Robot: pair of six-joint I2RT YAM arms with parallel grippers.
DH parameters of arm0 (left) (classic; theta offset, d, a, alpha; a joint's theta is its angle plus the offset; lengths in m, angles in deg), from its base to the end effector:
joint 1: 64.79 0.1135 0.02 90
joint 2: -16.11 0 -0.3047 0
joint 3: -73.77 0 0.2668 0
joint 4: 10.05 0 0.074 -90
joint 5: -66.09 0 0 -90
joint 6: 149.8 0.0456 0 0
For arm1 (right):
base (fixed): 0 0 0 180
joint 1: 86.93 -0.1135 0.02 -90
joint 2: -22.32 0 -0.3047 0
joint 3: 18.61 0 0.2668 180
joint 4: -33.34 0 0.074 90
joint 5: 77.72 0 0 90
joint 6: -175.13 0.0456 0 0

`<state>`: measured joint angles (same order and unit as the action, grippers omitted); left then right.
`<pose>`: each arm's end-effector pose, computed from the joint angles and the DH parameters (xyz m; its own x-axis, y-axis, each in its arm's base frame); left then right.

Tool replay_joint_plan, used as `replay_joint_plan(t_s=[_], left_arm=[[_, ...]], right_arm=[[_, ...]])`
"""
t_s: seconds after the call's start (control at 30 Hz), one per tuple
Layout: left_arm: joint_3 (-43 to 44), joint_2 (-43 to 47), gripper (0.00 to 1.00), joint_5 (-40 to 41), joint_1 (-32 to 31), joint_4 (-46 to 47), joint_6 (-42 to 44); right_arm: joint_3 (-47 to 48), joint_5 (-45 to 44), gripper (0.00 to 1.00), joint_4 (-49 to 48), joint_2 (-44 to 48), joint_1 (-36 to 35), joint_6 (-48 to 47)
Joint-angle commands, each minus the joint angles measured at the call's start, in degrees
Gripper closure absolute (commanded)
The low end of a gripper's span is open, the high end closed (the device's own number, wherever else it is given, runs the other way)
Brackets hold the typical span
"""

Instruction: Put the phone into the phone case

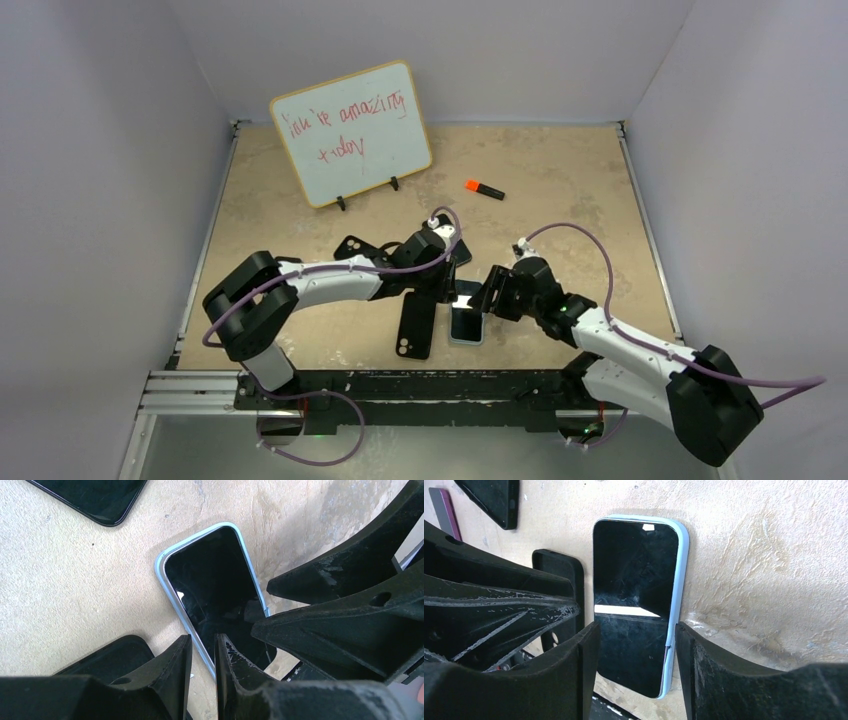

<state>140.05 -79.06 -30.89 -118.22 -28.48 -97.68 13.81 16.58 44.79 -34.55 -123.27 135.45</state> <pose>0.2112 -0.2940 0.2004 -0.8653 0.1435 -0.4802 0.3990 0.7771 -0.4868 0.1535 0.1172 0.1882 -0.7940 0.3686 -0.4834 -0.0450 0.7573 0.6515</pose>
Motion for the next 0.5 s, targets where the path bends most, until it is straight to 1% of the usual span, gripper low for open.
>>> replay_joint_plan(t_s=[0.0,0.1,0.3,0.37,0.47], left_arm=[[-1.32,1.17,0.74,-1.62,-0.18,3.50,-0.82],[-3.04,0.35,0.75,-3.93,-0.19,7.59,-1.62],[-4.38,-1.10,0.76,-4.35,-0.21,8.91,-1.53],[-4.68,-1.87,0.79,-4.09,-0.18,9.16,-1.88],[-4.55,-3.56,0.87,-5.08,-0.18,8.88,-3.11]], right_arm=[[0.76,-0.13,0.40,1.37,0.54,-0.26,1.70],[0.13,-0.97,0.38,1.37,0.28,-0.14,2.45],[-1.82,1.39,0.38,-1.52,-1.69,-0.14,3.53],[-2.64,2.19,0.38,-3.13,-1.92,-0.21,4.11],[-3.31,4.32,0.38,-6.30,-2.71,-0.21,5.25]])
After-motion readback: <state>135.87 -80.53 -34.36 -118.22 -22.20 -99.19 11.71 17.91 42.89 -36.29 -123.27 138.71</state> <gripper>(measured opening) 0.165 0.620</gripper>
